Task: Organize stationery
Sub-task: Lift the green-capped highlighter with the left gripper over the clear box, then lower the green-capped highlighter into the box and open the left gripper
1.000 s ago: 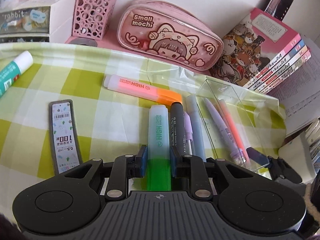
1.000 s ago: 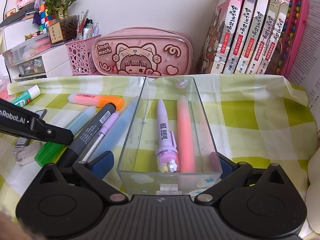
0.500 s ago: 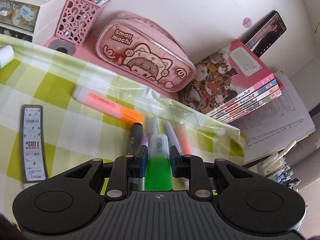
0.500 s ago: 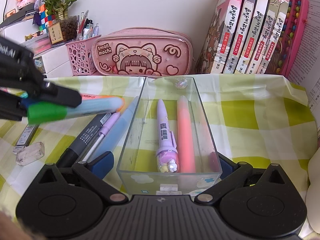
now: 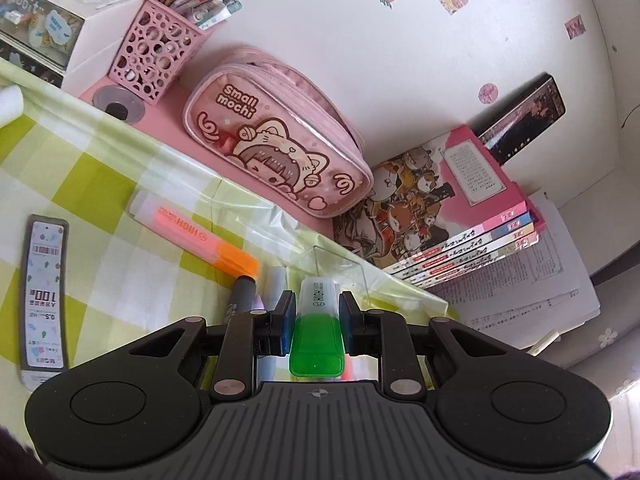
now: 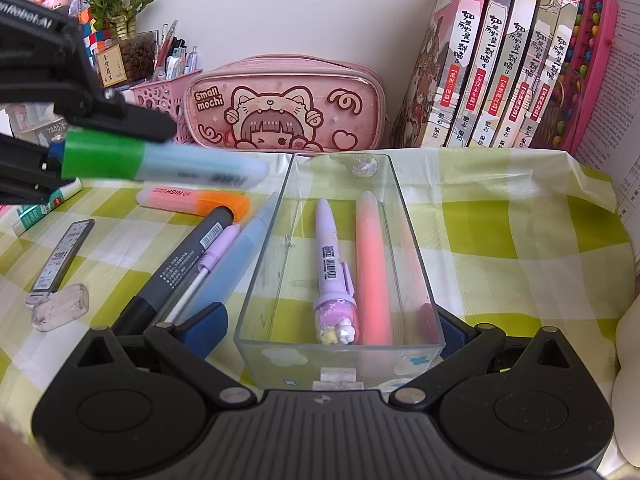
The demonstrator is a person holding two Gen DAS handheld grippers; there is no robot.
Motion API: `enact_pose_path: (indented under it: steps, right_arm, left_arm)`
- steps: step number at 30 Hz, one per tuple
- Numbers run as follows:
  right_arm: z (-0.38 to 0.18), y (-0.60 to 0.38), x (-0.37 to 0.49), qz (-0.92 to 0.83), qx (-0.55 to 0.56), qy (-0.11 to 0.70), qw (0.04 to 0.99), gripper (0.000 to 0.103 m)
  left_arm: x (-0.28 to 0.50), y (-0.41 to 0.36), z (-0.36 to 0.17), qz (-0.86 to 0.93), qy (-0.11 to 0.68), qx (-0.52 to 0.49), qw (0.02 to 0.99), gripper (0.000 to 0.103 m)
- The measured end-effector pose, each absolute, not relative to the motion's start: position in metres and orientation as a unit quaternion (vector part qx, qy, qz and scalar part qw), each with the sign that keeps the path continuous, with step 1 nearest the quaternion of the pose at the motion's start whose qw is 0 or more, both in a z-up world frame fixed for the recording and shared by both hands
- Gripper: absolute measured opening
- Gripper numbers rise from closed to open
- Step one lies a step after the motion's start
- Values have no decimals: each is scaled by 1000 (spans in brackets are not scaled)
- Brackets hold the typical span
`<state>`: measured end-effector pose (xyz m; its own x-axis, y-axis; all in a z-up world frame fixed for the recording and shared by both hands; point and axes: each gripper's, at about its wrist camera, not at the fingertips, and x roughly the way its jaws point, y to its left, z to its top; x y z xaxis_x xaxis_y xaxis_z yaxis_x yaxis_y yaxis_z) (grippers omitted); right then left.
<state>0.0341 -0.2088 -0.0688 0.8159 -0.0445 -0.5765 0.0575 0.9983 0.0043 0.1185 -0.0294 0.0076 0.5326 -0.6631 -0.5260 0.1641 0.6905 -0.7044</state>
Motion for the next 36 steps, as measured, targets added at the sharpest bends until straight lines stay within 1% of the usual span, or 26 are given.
enact_pose_path:
  steps: [5, 12, 17, 22, 28, 30, 32, 34, 35, 36]
  right_arm:
    - [-69, -209, 34, -27, 11, 302, 953, 101]
    - [-70, -209, 33, -27, 11, 302, 953, 101]
    - [-70, -210, 33, -26, 11, 302, 953, 101]
    - [-70, -210, 34, -26, 11, 302, 953, 101]
    - [-70, -209, 34, -26, 10, 302, 953, 101]
    - [-70, -209, 34, -26, 10, 302, 953, 101]
    - [-70, -209, 34, -26, 10, 302, 953, 101]
    - [-70, -209, 34, -26, 10, 302, 953, 101]
    - [-70, -209, 34, -26, 10, 302, 953, 101]
    - [-70, -209, 34, -26, 10, 302, 953, 101]
  left_arm:
    - [122, -42, 11, -257, 406, -343, 807, 22]
    - [132, -64, -11, -258, 445, -385, 766, 22]
    - [131, -73, -19, -266, 463, -380, 755, 23]
    - [130, -82, -28, -283, 498, -348, 742, 23]
    - [126, -84, -29, -287, 502, -336, 744, 24]
    - [126, -84, -26, -287, 499, -327, 749, 29]
    - [124, -81, -24, -290, 493, -322, 754, 31]
    - [123, -76, -21, -285, 488, -315, 763, 38]
    - [121, -73, -19, -276, 484, -306, 772, 46]
    - [120, -71, -17, -272, 478, -298, 781, 47]
